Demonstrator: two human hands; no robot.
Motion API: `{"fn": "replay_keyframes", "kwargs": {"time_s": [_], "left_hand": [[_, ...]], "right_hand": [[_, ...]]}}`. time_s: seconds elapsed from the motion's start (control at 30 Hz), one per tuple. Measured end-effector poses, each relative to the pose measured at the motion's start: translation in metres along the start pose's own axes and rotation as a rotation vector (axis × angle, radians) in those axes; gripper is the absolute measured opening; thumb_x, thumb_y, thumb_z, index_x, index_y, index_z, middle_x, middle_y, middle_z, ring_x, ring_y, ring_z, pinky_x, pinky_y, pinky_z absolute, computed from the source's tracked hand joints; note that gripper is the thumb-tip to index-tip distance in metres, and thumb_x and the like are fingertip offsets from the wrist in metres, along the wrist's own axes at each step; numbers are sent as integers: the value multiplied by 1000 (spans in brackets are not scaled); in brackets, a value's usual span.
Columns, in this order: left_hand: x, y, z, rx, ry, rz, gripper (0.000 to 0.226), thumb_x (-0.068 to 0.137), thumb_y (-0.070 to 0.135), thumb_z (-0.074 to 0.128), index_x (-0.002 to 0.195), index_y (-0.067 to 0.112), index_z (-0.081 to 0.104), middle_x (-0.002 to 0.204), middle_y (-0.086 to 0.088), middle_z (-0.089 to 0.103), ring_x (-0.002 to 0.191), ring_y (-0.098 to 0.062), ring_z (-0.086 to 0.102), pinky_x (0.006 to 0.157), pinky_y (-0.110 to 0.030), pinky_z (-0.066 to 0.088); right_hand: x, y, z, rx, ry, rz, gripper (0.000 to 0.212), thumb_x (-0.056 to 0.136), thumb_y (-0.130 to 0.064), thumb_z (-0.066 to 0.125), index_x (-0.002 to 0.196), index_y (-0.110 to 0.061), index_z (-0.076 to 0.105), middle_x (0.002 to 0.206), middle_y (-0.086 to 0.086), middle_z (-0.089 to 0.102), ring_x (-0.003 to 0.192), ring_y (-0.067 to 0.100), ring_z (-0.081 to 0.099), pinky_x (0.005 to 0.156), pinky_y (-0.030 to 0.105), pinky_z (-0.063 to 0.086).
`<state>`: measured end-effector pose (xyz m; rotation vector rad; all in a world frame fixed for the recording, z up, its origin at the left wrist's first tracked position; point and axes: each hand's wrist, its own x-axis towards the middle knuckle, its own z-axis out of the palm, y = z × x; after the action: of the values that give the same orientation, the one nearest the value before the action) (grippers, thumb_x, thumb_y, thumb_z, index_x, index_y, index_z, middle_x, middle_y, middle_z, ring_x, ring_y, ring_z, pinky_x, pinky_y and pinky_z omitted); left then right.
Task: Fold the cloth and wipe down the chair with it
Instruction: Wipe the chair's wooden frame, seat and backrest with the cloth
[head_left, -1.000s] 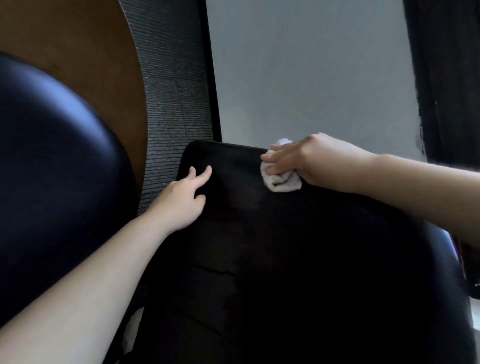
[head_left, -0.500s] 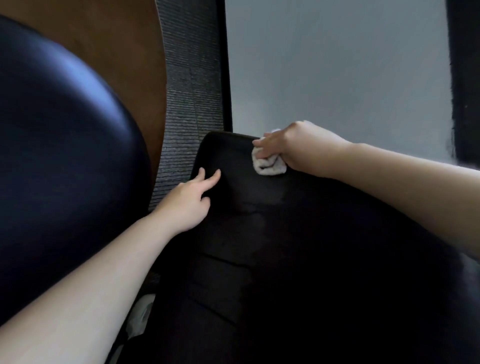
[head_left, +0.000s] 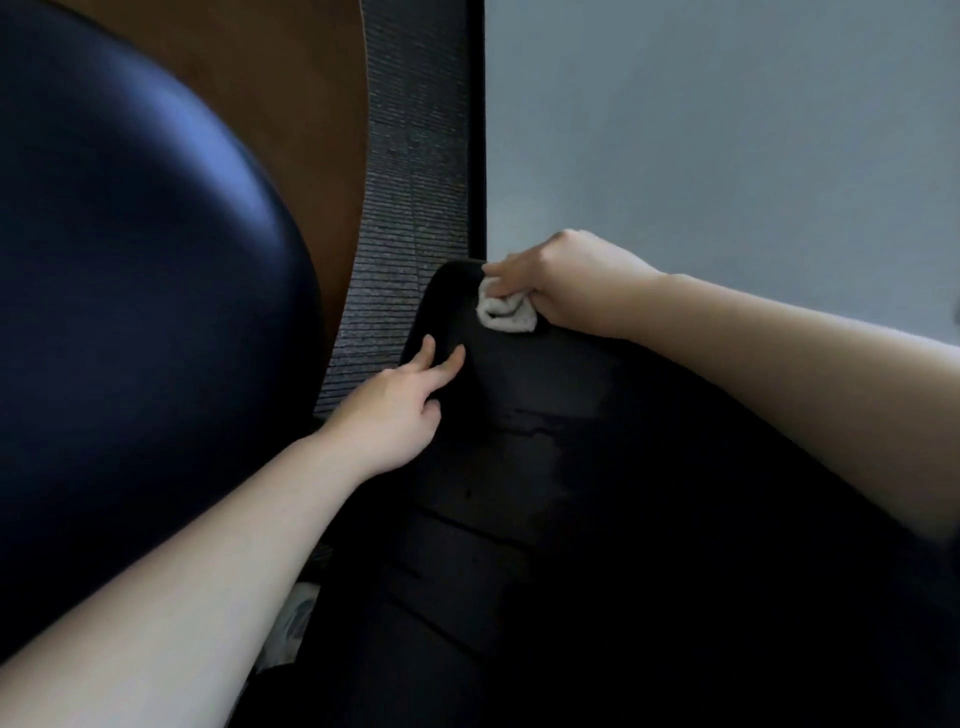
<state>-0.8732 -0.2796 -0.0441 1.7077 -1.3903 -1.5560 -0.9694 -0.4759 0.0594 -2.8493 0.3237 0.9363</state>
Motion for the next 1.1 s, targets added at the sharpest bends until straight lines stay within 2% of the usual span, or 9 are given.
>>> {"fn": "replay_keyframes", "kwargs": {"time_s": [0.17,0.3,0.4,0.53,0.63,0.7,0.8,0.97,1.1], "left_hand": [[-3,0,1,-41,12,7,64,100,13,42,153,43,23,164,3,9,150,-22,18,118,-25,17],[-10,-2,4,-31,0,-5,62,100,16,43,152,43,23,164,1,10,149,-23,21,119,-29,22],[-13,-1,5,-27,-2,-15,63,99,16,45,153,41,23,164,-1,9,148,-25,23,118,-30,24],[-14,-2,8,-46,-1,-25,63,100,17,45,152,43,22,165,2,7,149,-24,21,119,-33,25],[-14,-2,9,-36,-10,-35,63,99,20,47,152,43,21,165,1,6,149,-24,21,119,-34,25],[-14,0,9,-25,-14,-39,63,99,23,48,152,44,21,165,0,6,149,-26,22,119,-33,25],[-14,1,9,-20,-17,-46,63,99,26,47,153,44,20,165,-1,5,148,-26,23,118,-31,26],[-18,-1,10,-39,-25,-39,64,100,27,48,153,45,18,165,2,3,148,-22,23,117,-29,27],[-22,6,12,-32,-22,-42,63,100,33,47,154,44,15,165,0,0,149,-22,22,117,-31,27]], "right_hand": [[77,-24,14,-89,-196,118,28,87,-20,46,103,-20,69,104,4,67,96,28,62,75,32,49],[67,-28,14,38,-189,18,39,77,-55,32,62,-30,58,101,-5,67,94,22,60,81,35,51],[57,-18,9,36,-241,43,35,91,-48,45,71,-32,68,134,-5,58,119,19,55,92,37,47],[72,-15,16,83,-164,68,26,93,-34,54,91,-19,76,118,0,68,117,19,58,86,36,50],[60,-12,12,59,-168,53,23,92,-31,55,97,-24,76,132,-1,60,116,19,58,87,32,49],[43,-9,7,65,-160,27,22,94,-34,54,89,-30,75,138,-5,55,117,17,56,89,33,47],[36,-10,6,94,-174,-1,37,93,-32,54,56,-35,54,131,-2,61,124,15,54,88,38,48],[68,-16,15,-12,-199,49,23,92,-31,52,85,-22,72,115,0,68,117,21,57,85,35,49],[28,-14,1,-29,-135,29,26,95,-31,50,108,-23,71,130,-7,58,106,17,57,86,32,45]]}}
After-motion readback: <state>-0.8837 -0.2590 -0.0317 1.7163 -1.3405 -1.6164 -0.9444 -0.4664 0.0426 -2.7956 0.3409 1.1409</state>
